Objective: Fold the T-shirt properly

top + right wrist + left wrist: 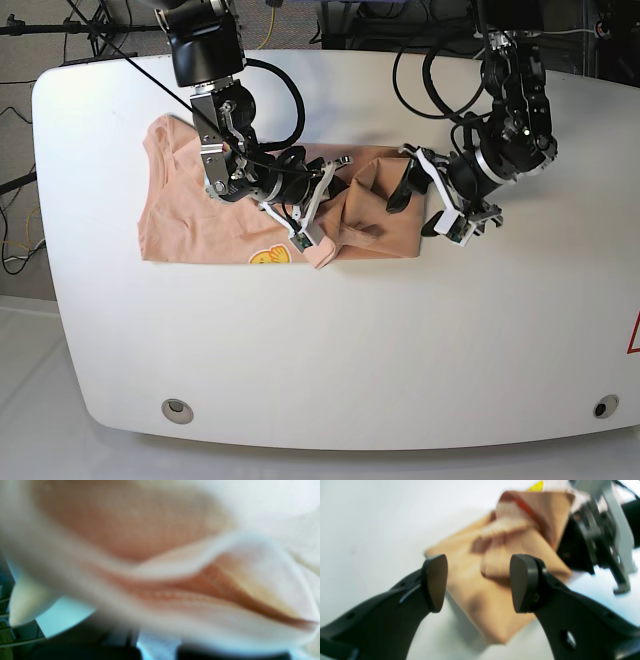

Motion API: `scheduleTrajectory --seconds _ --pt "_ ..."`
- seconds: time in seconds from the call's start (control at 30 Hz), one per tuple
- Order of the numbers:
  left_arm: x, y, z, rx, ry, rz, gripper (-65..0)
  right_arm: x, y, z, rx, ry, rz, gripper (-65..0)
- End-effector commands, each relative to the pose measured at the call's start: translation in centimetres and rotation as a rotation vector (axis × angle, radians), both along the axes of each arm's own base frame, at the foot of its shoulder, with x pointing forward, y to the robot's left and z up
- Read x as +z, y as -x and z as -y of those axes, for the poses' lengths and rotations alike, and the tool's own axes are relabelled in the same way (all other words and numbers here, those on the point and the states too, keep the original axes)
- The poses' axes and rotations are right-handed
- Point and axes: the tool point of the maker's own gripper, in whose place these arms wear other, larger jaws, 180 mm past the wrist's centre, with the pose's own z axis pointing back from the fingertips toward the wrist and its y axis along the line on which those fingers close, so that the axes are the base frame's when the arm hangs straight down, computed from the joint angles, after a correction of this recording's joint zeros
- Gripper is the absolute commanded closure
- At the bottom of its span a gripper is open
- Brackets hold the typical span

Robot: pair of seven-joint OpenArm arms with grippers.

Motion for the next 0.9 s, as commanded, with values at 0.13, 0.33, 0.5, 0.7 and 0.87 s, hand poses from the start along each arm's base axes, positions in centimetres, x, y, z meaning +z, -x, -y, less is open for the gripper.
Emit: scheduleTrajectory --seconds 0.13,0.33,0.5,0.7,0.87 --pt "-0.8 0.5 0.5 0.019 0.102 0.013 -37.5 -0.5 0.2 1.9 0.018 0.121 -0.013 0.0" --pt "-4.2 1.1 -0.1 0.048 0.098 -0.060 -37.5 1.5 -0.3 1.7 0.032 0.129 0.033 0.0" --pt "-5.7 1.3 -0.3 0.062 0.092 -0.068 -37.5 2.9 -0.8 1.6 0.039 0.130 0.071 0.0" --pt "-7.1 1.5 -0.4 0.074 0.096 -0.087 -37.5 4.4 -1.4 1.5 0.038 0.124 0.116 0.0" --pt "-7.9 1.8 -0.4 0.086 0.117 -0.105 -37.5 5.2 -1.5 2.3 0.030 0.141 0.118 0.0"
